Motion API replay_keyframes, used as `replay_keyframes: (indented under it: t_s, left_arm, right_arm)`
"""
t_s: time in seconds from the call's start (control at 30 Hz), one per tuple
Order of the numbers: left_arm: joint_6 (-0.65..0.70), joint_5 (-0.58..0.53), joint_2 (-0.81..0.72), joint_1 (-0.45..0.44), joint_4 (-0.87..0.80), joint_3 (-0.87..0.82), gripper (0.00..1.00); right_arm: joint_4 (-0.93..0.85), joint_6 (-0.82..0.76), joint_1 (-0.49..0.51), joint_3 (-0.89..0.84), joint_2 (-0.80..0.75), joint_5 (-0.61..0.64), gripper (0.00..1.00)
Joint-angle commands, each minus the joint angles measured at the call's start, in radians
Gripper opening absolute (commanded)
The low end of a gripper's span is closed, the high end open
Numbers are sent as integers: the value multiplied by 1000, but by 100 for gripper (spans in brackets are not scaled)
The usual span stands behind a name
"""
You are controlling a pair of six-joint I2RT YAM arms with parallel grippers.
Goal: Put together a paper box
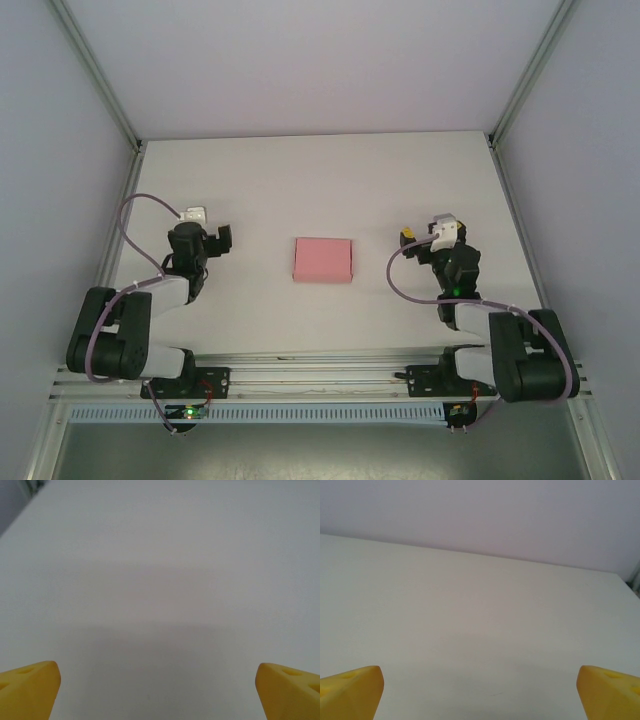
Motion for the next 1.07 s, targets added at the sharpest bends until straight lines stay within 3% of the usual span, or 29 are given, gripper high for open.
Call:
replay_keyframes:
  t_s: [0.0,0.07,0.13,0.2,0.27,0.33,0.43,1.03]
  left_arm:
    - [64,9,111,8,334,-75,100]
    - [76,9,196,11,448,-68,100]
    - [64,99,141,37,225,-9,100]
    - [40,147,166,68,262,-3,100]
    - [40,151,156,72,220,7,100]
    - [41,150,158,71,233,4,100]
    - [41,151,157,71,230,5,100]
    - [40,150,155,71,220,7,100]
  right_arm:
    - [254,8,-12,-4,152,-87,98]
    - [203,58,-58,8,133,-86,98]
    - [106,108,-111,68,153,-112,98]
    - [134,120,-82,137,265,-55,98]
    - [-53,80,-71,167,199,-36,98]
    - [94,99,-60,139,247,-12,98]
    - [-20,85,-52,161,208,41,98]
    - [-8,87,-39,161,216,82,98]
